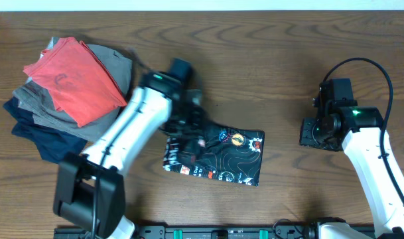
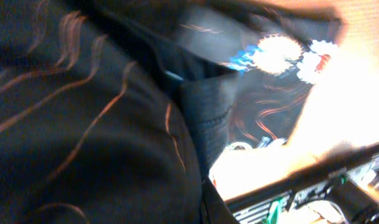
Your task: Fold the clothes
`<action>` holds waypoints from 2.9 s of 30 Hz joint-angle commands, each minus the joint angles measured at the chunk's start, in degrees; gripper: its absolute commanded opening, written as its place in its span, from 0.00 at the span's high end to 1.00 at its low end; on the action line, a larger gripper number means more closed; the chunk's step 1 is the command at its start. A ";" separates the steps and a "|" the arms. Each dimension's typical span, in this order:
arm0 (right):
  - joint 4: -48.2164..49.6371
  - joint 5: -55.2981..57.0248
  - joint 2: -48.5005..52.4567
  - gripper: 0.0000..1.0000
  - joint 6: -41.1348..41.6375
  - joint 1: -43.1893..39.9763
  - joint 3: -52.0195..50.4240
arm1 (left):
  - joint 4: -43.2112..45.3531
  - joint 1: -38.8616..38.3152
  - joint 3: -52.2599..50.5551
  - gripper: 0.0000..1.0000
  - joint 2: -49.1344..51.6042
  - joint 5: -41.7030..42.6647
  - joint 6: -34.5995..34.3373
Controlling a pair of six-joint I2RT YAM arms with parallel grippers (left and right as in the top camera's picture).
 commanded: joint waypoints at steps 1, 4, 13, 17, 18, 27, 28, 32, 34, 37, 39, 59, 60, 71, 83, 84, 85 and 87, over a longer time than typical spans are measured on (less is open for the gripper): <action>-0.13 0.63 0.11 0.51 -0.81 -0.59 0.04 | 1.99 -6.99 1.05 0.94 -0.07 -0.39 -2.75; -0.11 0.61 0.11 0.51 -0.81 -0.59 0.04 | 3.21 -11.87 1.05 0.94 0.11 -5.09 -6.40; -0.57 0.52 0.11 0.51 -1.18 -0.59 0.04 | 9.94 -18.25 1.05 0.93 0.13 -6.25 -8.37; -0.72 0.13 0.11 0.51 -1.18 -0.59 0.04 | 11.13 -18.97 1.05 0.94 0.13 -6.21 -8.37; -0.72 0.13 0.11 0.51 -1.18 -0.59 0.04 | 11.08 -19.12 1.03 0.93 0.13 -6.21 -8.37; -0.63 0.13 0.11 0.51 -1.18 -0.59 0.04 | 13.68 -22.21 0.90 0.90 0.13 -5.09 -8.35; -0.61 0.13 0.11 0.51 -1.18 -0.59 0.04 | 13.94 -22.69 0.90 0.88 0.13 -5.09 -8.35; -0.66 -0.50 0.11 0.50 -1.18 -0.59 0.04 | 14.47 -24.26 0.90 0.53 0.11 -4.87 -8.28; -0.59 -1.29 0.11 0.49 -1.18 -0.59 0.04 | 14.56 -24.28 0.98 0.45 0.09 -2.51 -6.64; 0.11 -4.04 0.11 0.47 -1.55 -0.57 0.04 | 12.83 -22.86 2.01 0.44 -0.74 -0.59 -2.56; 1.20 -10.56 0.11 0.47 -5.84 -0.46 0.04 | 11.02 -20.63 2.89 0.44 -2.51 -0.83 -0.48; 9.51 -18.08 7.82 0.39 -19.37 27.21 -0.02 | 3.45 12.55 -0.22 0.44 -8.55 -8.15 -4.24; 10.16 -17.31 9.14 0.40 -19.34 28.48 -0.02 | 3.21 12.98 -0.26 0.44 -8.50 -8.15 -4.22; 14.64 5.44 18.58 0.99 -0.22 32.81 0.09 | 3.08 13.46 -0.26 0.44 -8.50 -8.15 -4.22; 8.57 13.35 13.77 0.84 7.50 23.08 -0.07 | 3.04 13.46 -0.26 0.44 -8.50 -8.15 -4.22; 7.41 14.71 14.19 0.82 7.41 22.73 -0.07 | 3.02 13.46 -0.26 0.44 -8.50 -8.15 -4.22; 6.34 16.09 14.60 0.73 7.52 22.27 -0.07 | 2.97 13.46 -0.26 0.44 -8.50 -8.15 -4.22; 4.50 19.08 14.91 0.62 9.70 21.27 -0.07 | 2.82 13.46 -0.26 0.44 -8.50 -8.13 -4.22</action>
